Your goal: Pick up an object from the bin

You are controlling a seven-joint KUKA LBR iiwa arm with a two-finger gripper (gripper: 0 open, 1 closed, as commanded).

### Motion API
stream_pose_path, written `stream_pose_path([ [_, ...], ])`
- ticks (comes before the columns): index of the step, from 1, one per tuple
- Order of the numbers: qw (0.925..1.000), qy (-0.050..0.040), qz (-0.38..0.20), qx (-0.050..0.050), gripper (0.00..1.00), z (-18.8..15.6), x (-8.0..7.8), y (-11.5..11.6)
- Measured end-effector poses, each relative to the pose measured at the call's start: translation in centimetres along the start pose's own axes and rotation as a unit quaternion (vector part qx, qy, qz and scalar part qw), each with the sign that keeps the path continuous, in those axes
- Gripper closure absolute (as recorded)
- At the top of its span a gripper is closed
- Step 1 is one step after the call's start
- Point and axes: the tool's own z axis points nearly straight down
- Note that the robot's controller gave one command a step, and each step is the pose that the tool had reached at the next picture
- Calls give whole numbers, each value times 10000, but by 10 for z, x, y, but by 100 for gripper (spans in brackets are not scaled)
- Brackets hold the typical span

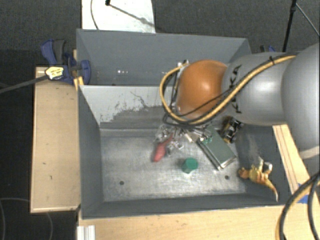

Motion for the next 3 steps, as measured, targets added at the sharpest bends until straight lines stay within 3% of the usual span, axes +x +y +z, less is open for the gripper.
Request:
stream_pose_path([
  [1, 10000, 2, 30, 6, 100, -100, -2, 0],
  [2, 10000, 33, 53, -11, 100, -81, -1, 0],
  [3, 10000, 5, 96, 2, 100, -107, -4, -1],
])
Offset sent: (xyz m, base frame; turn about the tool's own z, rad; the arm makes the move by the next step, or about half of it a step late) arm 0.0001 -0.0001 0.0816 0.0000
